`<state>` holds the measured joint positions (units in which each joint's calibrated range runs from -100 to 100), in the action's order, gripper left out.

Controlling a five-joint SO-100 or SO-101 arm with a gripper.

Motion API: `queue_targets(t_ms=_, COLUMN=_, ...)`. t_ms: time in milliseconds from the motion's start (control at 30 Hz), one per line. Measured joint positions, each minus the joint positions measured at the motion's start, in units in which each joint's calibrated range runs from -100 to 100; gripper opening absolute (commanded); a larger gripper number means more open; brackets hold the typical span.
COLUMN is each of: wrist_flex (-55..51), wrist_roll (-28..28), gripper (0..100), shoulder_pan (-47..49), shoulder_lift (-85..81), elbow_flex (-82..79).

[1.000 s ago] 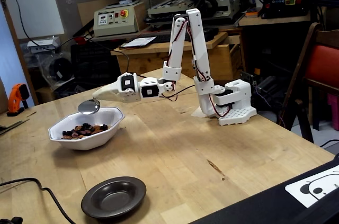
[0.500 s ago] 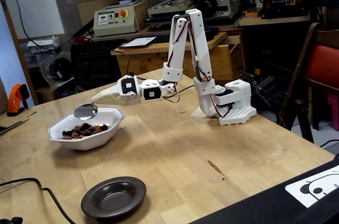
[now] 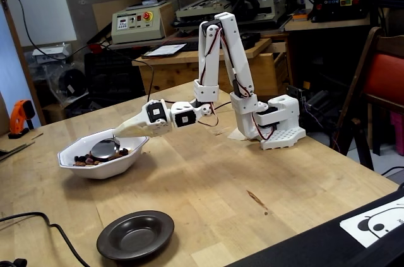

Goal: Use spoon to transfer food from the white bowl to brown plate

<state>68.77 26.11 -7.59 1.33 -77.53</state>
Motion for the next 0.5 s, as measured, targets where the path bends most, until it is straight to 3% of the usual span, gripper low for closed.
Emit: queue_targets(t_ms=500, wrist_flex=0.0, wrist_roll=0.0, gripper=3, shoulder_pan=-10.2, shoulder_lift=0.0, elbow_flex=0.3)
